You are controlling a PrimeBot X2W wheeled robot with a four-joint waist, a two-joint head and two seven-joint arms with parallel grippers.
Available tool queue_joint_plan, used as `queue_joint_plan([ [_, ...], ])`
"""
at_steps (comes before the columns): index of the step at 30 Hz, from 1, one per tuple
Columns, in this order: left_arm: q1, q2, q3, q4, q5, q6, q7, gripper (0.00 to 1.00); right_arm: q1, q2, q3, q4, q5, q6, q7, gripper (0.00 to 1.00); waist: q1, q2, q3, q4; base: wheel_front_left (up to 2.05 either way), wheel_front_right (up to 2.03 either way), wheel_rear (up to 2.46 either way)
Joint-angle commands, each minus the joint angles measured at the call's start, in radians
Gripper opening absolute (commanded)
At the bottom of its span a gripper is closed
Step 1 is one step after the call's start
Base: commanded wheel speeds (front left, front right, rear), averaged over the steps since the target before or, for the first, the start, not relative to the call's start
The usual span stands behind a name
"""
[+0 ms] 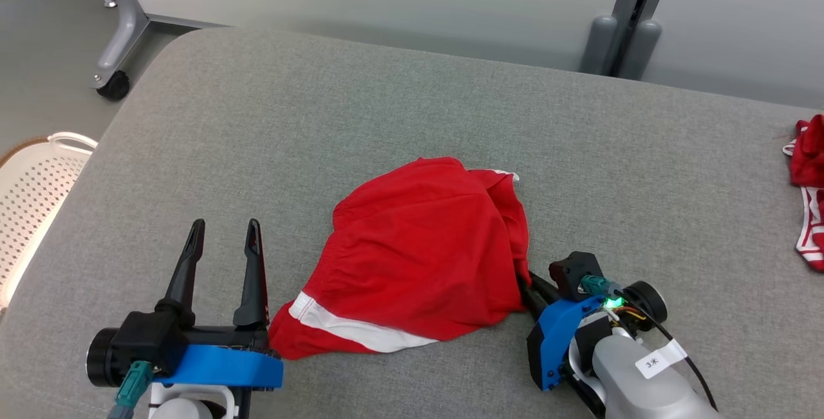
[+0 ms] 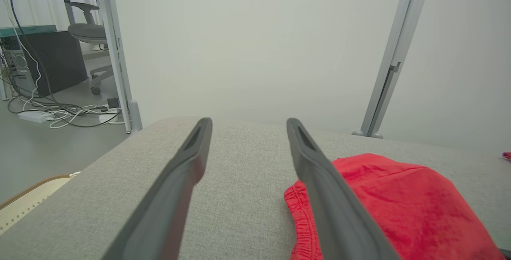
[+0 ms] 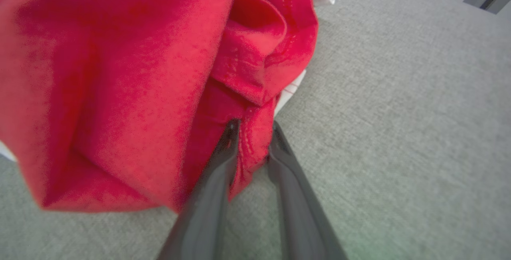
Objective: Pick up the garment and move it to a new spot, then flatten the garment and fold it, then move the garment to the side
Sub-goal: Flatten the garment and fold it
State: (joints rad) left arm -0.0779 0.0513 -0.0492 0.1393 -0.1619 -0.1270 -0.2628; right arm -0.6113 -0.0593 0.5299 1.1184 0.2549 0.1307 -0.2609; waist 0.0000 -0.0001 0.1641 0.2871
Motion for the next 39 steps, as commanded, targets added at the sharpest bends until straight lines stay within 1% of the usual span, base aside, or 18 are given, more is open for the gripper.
queue_joint_plan([
  [1,0.006,-0.001,-0.001,0.002,-0.003,0.004,-0.002,1.00,-0.002,-0.001,0.011,0.008,0.020,0.000,0.001,0.00,0.0000,0.0001,-0.009,-0.013,0.00,0.00,0.00],
  [4,0.016,-0.001,0.001,0.006,0.000,0.004,-0.002,1.00,0.018,-0.008,0.025,-0.022,0.045,0.000,-0.003,0.00,0.0000,0.0001,-0.029,-0.036,0.00,0.00,0.00],
  [6,0.028,-0.001,0.001,0.008,-0.002,0.004,-0.002,1.00,0.046,-0.031,0.017,-0.075,0.058,0.000,-0.004,0.00,0.0000,0.0001,-0.044,-0.053,0.00,0.00,0.00],
  [12,0.052,-0.001,-0.002,0.007,-0.006,0.005,-0.002,1.00,0.182,-0.104,-0.039,-0.289,0.060,0.000,-0.004,0.00,0.0000,0.0001,-0.073,-0.116,0.00,0.00,0.00],
  [17,0.066,-0.001,-0.011,0.004,-0.009,0.008,-0.002,1.00,0.327,-0.140,-0.118,-0.468,0.042,0.000,-0.004,0.00,0.0000,0.0001,-0.087,-0.164,0.00,0.00,0.00],
  [19,0.072,-0.001,-0.013,0.006,-0.010,0.010,-0.002,1.00,0.388,-0.140,-0.146,-0.533,0.043,0.000,0.000,0.00,0.0000,0.0001,-0.092,-0.177,0.00,0.00,0.00],
  [22,0.073,-0.001,-0.014,0.003,-0.012,0.014,-0.002,1.00,0.476,-0.151,-0.205,-0.635,0.026,0.000,0.044,0.00,0.0000,0.0001,-0.094,-0.194,0.00,0.00,0.00],
  [27,0.071,-0.001,-0.014,-0.001,-0.013,0.014,-0.002,1.00,0.629,-0.136,-0.307,-0.836,-0.012,0.000,0.151,0.00,0.0000,0.0001,-0.084,-0.215,0.00,0.00,0.00],
  [30,0.059,-0.001,-0.014,0.000,-0.014,0.012,-0.002,1.00,0.699,-0.124,-0.357,-0.932,-0.034,0.000,0.202,0.00,0.0000,0.0001,-0.073,-0.223,0.00,0.00,0.00],
  [31,0.054,-0.001,-0.014,0.001,-0.014,0.011,-0.002,1.00,0.713,-0.121,-0.369,-0.957,-0.046,0.000,0.211,0.64,0.0000,0.0001,-0.069,-0.224,0.00,0.00,0.00],
  [32,0.050,-0.001,-0.014,0.001,-0.014,0.011,-0.002,1.00,0.725,-0.116,-0.383,-0.979,-0.056,0.000,0.217,1.00,0.0000,0.0001,-0.067,-0.226,0.00,0.00,0.00],
  [35,0.047,-0.001,-0.011,0.004,-0.013,0.008,-0.002,1.00,0.741,-0.104,-0.425,-1.035,-0.084,0.000,0.220,1.00,0.0000,0.0001,-0.060,-0.228,0.00,0.00,0.00],
  [39,0.038,-0.001,-0.007,0.007,-0.006,0.004,-0.002,1.00,0.713,-0.098,-0.457,-1.090,-0.118,0.000,0.210,1.00,0.0000,0.0001,-0.057,-0.230,0.00,0.00,0.00],
])
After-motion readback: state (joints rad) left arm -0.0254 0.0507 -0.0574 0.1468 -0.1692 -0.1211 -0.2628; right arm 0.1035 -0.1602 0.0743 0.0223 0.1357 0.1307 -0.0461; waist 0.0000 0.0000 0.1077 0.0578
